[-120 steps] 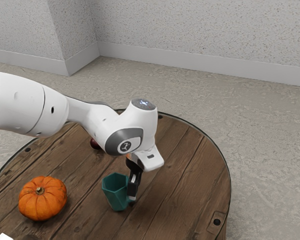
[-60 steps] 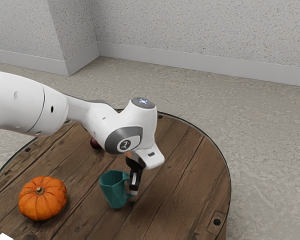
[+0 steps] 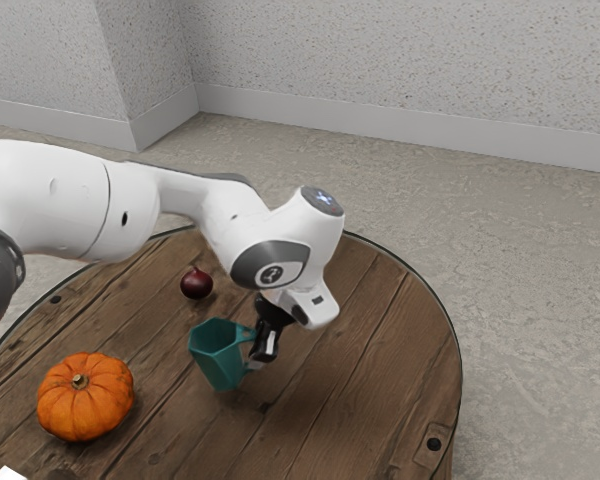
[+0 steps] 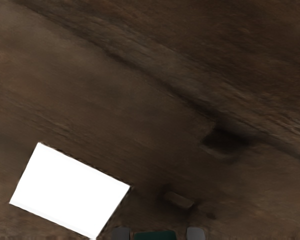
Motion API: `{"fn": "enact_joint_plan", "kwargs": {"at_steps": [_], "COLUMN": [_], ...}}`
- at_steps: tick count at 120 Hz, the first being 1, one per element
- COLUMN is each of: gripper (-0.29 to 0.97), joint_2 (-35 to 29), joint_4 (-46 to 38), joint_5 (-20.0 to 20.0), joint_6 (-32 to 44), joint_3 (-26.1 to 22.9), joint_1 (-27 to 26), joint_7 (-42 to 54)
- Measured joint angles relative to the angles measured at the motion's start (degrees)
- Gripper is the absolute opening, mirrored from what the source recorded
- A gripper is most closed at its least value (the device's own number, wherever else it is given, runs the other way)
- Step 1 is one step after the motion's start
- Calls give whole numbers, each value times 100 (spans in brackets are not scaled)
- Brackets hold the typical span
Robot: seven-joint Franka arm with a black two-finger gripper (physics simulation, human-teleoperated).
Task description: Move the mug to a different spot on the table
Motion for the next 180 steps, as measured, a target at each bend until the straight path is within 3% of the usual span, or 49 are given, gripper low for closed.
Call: {"fn": "enact_joint_plan", "kwargs": {"at_steps": [59,120,180], "gripper": [-6,-9,-10], "joint_2": [551,779,1450], "joint_4": [766,1140,1938], "joint_5": [311,-88,-129], "joint_6": [-375,-738,-1013], "joint_3": [5,51,42], "joint_1": [672,1033,1374], "joint_7": [-462,-432,-192]}}
